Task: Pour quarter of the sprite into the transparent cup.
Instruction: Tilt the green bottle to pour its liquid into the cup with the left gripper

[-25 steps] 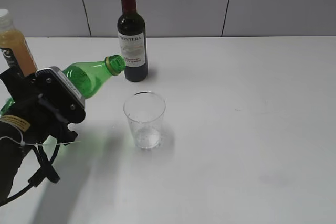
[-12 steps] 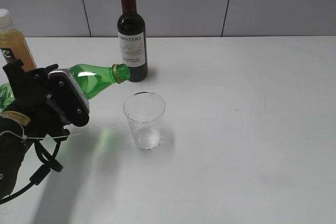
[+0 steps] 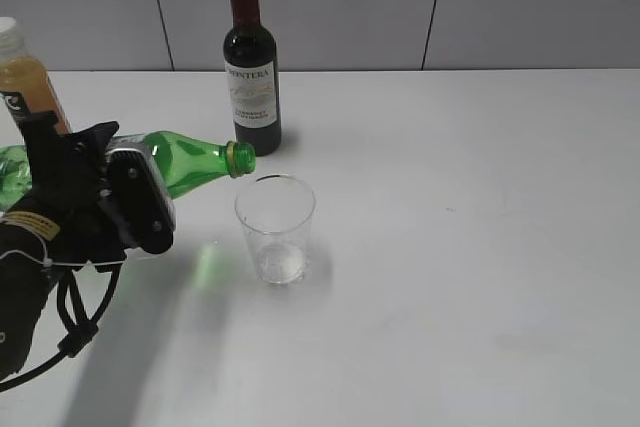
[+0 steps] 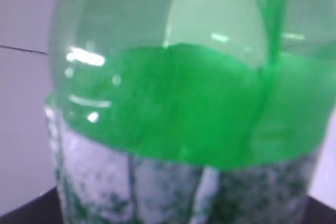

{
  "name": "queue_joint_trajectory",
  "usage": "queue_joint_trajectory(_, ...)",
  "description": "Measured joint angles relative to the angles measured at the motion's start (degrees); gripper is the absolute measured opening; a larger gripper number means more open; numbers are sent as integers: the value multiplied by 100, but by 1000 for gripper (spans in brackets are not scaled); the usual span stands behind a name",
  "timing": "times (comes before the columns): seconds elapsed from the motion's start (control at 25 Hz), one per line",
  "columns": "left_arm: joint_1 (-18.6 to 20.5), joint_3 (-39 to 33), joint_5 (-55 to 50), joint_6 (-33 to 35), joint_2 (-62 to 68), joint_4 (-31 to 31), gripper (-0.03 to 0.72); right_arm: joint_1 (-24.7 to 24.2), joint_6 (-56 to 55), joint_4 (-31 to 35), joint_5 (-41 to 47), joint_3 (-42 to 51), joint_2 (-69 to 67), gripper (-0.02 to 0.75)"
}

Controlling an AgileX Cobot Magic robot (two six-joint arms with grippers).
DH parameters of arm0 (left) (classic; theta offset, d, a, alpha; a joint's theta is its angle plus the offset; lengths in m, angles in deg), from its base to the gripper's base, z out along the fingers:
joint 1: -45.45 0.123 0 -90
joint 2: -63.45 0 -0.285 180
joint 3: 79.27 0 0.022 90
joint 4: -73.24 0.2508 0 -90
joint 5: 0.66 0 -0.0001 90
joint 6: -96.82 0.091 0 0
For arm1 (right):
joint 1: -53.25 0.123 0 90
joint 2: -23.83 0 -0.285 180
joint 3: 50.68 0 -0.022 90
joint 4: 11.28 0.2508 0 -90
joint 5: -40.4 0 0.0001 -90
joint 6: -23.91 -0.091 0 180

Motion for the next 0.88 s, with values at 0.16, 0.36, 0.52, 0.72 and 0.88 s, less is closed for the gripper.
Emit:
queue_joint_trajectory(0.16, 0, 0, 0, 129, 0, 20, 458, 0, 0, 0, 0, 0, 0, 594)
queue_joint_trajectory(0.36, 0, 5, 0, 253, 0, 17, 458, 0, 0, 0, 0, 0, 0, 594)
queue_joint_trajectory(0.52, 0, 5, 0, 413, 0, -20, 458, 0, 0, 0, 0, 0, 0, 594)
queue_joint_trajectory(0.72, 0, 39, 0, 524, 0, -62, 458, 0, 0, 0, 0, 0, 0, 594)
queue_joint_trajectory(0.88, 0, 97, -7, 671, 0, -154, 458, 0, 0, 0, 0, 0, 0, 594)
